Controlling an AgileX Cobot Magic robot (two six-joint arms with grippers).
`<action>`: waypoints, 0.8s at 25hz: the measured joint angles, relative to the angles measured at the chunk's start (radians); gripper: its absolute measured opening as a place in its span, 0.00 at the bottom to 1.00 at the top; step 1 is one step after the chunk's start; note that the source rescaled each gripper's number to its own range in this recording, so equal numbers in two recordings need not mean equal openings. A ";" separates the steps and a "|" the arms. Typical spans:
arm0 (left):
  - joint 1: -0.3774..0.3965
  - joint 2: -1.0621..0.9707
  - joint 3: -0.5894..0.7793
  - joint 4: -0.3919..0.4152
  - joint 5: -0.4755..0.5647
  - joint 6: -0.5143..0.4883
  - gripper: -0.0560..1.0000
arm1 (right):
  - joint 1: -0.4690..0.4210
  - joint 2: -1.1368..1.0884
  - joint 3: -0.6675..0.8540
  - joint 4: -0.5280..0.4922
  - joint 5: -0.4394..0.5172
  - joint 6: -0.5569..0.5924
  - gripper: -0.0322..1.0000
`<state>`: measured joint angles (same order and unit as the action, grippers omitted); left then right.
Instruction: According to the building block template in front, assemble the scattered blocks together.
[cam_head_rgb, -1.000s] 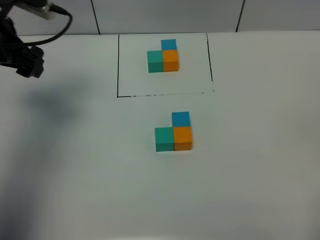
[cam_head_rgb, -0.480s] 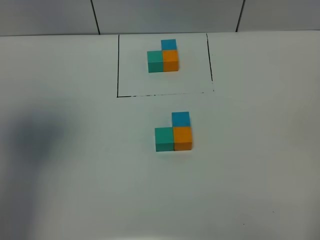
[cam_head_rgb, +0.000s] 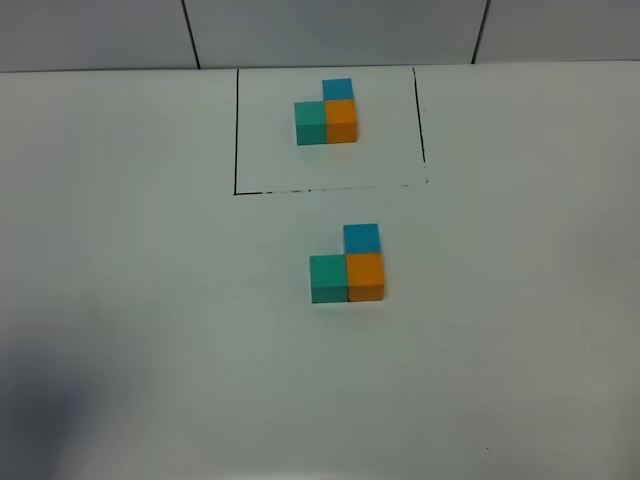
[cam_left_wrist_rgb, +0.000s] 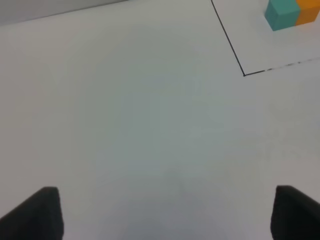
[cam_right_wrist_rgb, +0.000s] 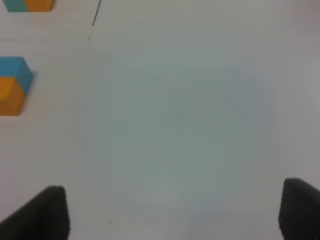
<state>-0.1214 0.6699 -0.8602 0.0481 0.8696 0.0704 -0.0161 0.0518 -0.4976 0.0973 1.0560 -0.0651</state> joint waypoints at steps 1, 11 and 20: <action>0.000 -0.038 0.024 -0.001 0.000 -0.005 0.88 | 0.000 0.000 0.000 0.000 0.000 0.000 0.73; 0.000 -0.351 0.228 -0.025 0.081 -0.027 0.77 | 0.000 0.000 0.000 0.000 0.000 0.000 0.73; 0.000 -0.551 0.331 -0.100 0.107 0.033 0.74 | 0.000 0.000 0.000 0.000 0.000 0.000 0.73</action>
<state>-0.1214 0.1192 -0.5289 -0.0518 0.9767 0.1033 -0.0161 0.0518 -0.4976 0.0973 1.0560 -0.0651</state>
